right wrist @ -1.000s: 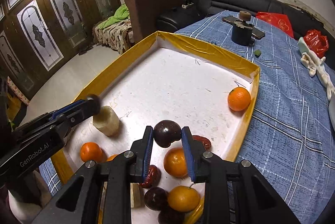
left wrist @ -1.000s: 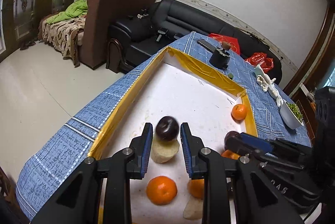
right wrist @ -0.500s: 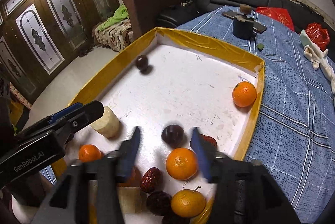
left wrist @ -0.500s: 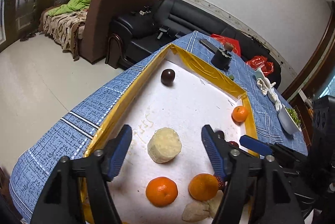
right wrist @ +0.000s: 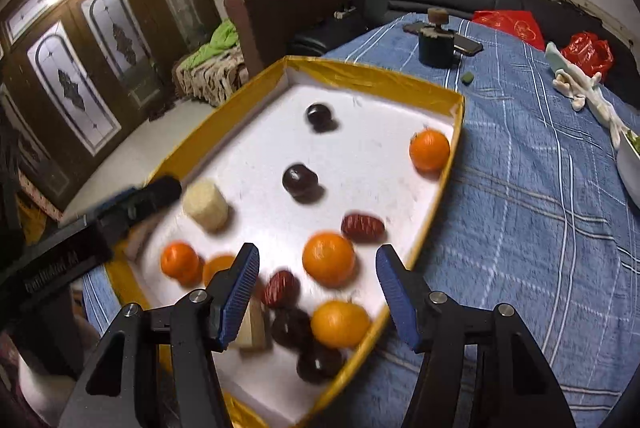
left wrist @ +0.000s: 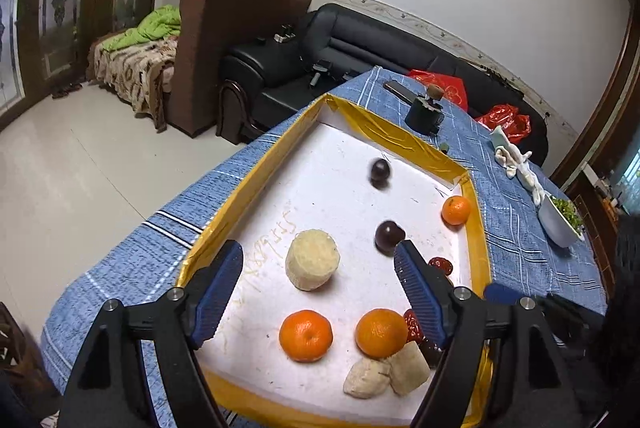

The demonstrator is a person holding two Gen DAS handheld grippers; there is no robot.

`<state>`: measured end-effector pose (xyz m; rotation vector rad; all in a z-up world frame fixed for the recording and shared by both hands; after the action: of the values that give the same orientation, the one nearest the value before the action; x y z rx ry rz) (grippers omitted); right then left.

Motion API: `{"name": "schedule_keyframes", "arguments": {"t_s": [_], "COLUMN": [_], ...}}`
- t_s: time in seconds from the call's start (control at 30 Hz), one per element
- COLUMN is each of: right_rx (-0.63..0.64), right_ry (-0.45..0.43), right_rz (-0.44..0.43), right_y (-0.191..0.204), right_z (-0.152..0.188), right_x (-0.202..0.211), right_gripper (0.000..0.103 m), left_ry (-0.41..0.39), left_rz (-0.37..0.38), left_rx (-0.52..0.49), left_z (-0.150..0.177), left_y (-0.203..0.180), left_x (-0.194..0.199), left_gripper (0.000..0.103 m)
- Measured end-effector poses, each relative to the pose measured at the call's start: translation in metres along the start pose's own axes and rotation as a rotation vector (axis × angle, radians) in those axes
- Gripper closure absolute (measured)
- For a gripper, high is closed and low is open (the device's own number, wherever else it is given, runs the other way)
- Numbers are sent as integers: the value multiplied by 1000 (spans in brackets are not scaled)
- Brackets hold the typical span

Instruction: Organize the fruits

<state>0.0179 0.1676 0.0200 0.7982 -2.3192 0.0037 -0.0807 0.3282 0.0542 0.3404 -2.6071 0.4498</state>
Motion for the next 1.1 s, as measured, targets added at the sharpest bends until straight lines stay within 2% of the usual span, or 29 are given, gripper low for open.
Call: {"name": "schedule_keyframes", "arguments": {"t_s": [0.1, 0.2, 0.27, 0.43, 0.6, 0.8, 0.9, 1.0, 1.1], "right_rx": [74, 182, 231, 138, 77, 35, -3, -31, -51], "right_ry": [20, 61, 45, 67, -34, -100, -106, -109, -121], "right_rz": [7, 66, 109, 113, 80, 92, 99, 103, 96], "right_y": [12, 28, 32, 15, 12, -1, -13, -24, -30], "right_z": [10, 19, 16, 3, -3, 10, 23, 35, 43], "right_x": [4, -7, -16, -38, -4, 35, 50, 65, 82], "right_gripper": [37, 36, 35, 35, 33, 22, 22, 22, 22], "left_ry": [-23, -34, -38, -48, -59, -74, -110, -195, -281], "left_rz": [-29, -38, -43, -56, -66, -58, -93, -174, -223], "left_rx": [-11, -9, -13, -30, -36, -90, -135, -191, -214], "left_z": [-2, -5, -5, -7, -8, -5, -5, -6, -7], "left_y": [1, 2, 4, 7, 6, -18, -32, -49, -64], "left_x": [7, 14, 18, 30, 36, 47, 57, 75, 96], "left_gripper": [25, 24, 22, 21, 20, 20, 14, 8, 0]}}
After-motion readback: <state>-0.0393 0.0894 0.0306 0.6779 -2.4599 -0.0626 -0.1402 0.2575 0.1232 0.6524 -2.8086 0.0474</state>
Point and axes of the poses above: each gripper's, at about its wrist camera, not at the fingertips, and x roughly against the way its jaws point, y to its left, z to its underside, the point moved 1 cm from there along -x, roughly the way its jaws point, and after that the axes turned 13 degrees about -y, right-handed, at the moved point
